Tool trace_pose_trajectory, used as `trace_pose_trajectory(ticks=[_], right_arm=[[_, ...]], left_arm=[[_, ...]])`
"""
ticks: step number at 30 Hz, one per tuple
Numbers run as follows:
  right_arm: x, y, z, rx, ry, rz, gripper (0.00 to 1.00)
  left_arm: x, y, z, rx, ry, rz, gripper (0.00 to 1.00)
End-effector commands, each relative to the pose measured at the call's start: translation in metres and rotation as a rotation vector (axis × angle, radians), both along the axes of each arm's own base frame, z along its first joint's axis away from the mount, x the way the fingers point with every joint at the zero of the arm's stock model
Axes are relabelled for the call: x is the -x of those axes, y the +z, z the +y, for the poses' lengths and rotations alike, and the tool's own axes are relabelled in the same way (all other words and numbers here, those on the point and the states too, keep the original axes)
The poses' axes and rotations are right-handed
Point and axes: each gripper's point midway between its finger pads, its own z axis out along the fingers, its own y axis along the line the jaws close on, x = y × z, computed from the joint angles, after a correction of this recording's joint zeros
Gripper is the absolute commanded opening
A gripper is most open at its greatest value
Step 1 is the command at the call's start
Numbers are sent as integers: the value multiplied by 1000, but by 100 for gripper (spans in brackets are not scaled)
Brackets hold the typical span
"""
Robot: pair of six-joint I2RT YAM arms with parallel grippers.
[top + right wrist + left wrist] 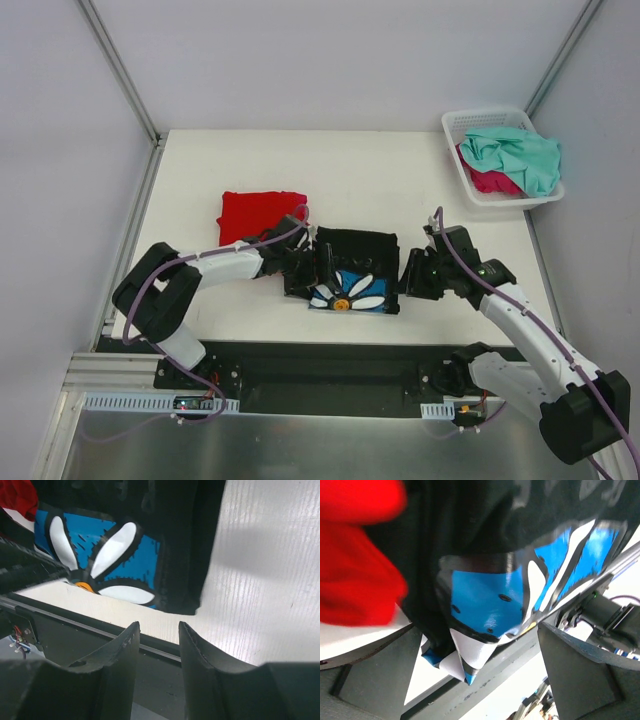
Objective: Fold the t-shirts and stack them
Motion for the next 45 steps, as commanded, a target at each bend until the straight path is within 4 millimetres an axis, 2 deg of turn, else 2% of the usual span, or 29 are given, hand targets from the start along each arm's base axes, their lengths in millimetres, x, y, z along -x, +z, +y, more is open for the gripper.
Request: trace_pose_trajectory(ticks=[1,4,9,13,17,18,20,21,22,24,28,33,36,39,45], right_arm=[[-4,14,1,-25,-13,-34,40],[-5,17,1,-28,-13,-41,40],[-4,20,0,-23,-13,-48,40],[-4,21,-2,-12,-5,-55,40],[-7,20,0,-16,19,-58,40],[-9,19,1,-26,25,-54,40],[-17,21,1,-68,21,-56,40],[-21,18,-1,-71,14,-39,40],[-29,20,-4,-86,-5,-44,40],[-37,21,-6,-94,-9,-48,40],[-53,20,-6,-103,-8,-40,40],[-67,11,-5,-138,20,-25,40],[-78,6,-5,-222,3,6,40],[-89,3,-6,-245,-30,12,40],[-116,-1,-20,-235,-104,39,41]], left_arm=[[36,-3,-26,12,-60,37,99],[55,-9,-39,7,-82,64,99],[70,-11,-57,16,-107,76,99],[66,-5,-57,8,-108,52,99],[64,4,-47,-54,-98,36,99],[68,4,-36,-108,-87,51,99],[58,6,-24,-181,-38,9,99],[59,9,-13,-225,-18,12,99],[51,8,-3,-274,19,-28,99],[45,14,8,-306,56,-53,99],[24,10,23,-338,107,-56,99],[13,0,26,-383,148,-48,99],[7,-7,32,-421,201,-57,99],[1,-6,36,-435,246,-75,99],[-1,-3,30,-419,231,-76,99]])
